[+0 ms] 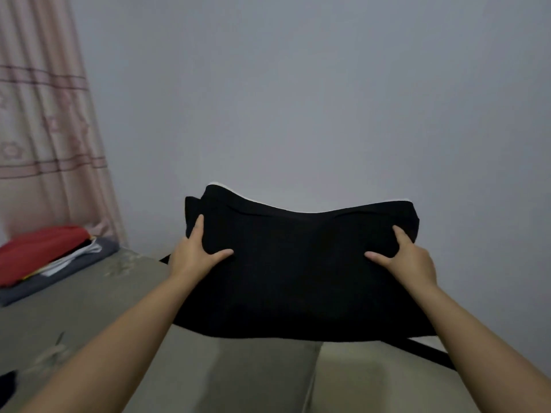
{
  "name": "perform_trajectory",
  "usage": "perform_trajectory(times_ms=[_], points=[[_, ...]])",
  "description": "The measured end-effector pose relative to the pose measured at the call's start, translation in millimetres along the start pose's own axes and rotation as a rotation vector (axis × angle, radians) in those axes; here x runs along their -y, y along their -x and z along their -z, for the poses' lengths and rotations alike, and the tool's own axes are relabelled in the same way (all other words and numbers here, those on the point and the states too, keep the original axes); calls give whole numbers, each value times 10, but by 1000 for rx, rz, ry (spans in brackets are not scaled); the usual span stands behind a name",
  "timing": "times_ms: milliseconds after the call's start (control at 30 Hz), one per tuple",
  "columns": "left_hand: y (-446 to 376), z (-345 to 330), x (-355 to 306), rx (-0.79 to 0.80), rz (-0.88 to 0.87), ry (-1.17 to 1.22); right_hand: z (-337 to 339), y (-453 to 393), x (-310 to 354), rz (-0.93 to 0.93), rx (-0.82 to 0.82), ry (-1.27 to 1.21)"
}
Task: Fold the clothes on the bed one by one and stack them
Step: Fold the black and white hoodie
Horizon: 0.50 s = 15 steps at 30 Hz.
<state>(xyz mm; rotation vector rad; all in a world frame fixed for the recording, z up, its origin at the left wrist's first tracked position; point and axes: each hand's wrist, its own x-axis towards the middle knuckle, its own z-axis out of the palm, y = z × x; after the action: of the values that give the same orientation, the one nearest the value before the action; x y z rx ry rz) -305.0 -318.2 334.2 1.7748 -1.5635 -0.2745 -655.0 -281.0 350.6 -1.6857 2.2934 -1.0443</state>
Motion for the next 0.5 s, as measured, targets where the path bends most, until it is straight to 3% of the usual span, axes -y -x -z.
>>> perform_trajectory(times_ms=[233,500], points=[[-659,-1110,-1372,2,-75,6,590,-1318,-909,-2,-103,1],[-1563,-2049,-2040,-34,-71,-47,456,-2751,-1412,15,-100,-1]])
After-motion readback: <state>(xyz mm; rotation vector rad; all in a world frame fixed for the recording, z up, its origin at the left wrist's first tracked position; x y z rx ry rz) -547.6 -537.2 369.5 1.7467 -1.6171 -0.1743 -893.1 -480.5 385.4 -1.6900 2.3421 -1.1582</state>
